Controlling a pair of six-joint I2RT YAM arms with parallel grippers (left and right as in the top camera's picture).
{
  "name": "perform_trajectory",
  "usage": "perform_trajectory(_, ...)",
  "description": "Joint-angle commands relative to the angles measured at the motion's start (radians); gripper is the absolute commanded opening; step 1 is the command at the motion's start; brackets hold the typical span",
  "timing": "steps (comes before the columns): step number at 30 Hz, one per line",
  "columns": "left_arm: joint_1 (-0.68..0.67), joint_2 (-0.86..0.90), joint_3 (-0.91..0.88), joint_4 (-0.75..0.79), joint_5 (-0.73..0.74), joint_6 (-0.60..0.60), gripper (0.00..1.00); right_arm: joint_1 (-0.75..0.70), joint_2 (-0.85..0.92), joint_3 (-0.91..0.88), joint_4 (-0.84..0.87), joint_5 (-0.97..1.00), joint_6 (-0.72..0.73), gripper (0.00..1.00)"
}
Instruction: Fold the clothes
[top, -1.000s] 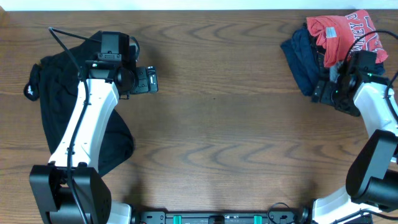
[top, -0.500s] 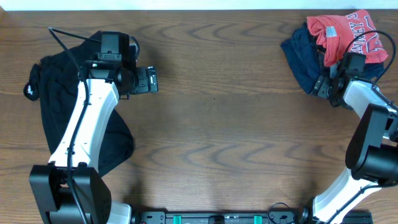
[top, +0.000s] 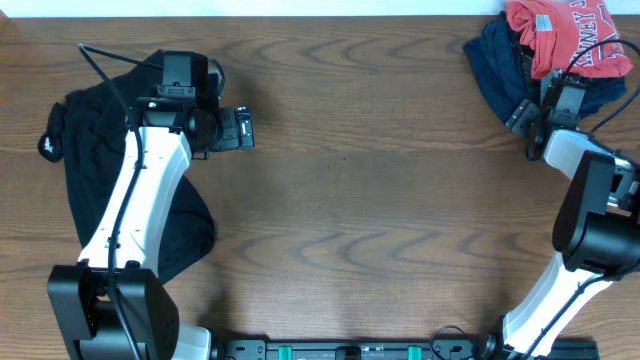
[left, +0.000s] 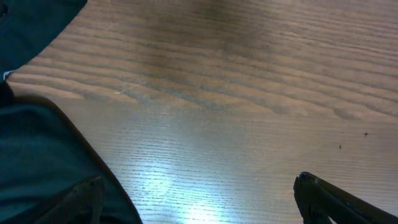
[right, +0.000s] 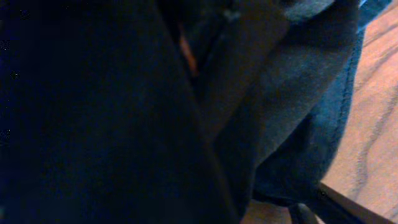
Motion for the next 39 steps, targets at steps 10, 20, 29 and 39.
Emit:
perform_trajectory(10,0.003,0.011,-0.008,0.002,0.006,-0.005,0.98,0.084,-0.257,-0.022,-0.295,-0.098,-0.076,0.99)
perform_trajectory(20,0.003,0.011,-0.008,0.002,0.006,-0.005,0.98,0.146,-0.827,-0.022,-0.715,-0.252,-0.203,0.99)
perform_trajectory(29,0.003,0.011,-0.008,0.002,0.006,-0.005,0.98,0.165,-1.175,-0.022,-0.883,-0.403,-0.202,0.99)
perform_trajectory(39,0.003,0.011,-0.008,0.002,0.006,-0.005,0.98,0.164,-1.346,-0.022,-0.990,-0.398,-0.203,0.99)
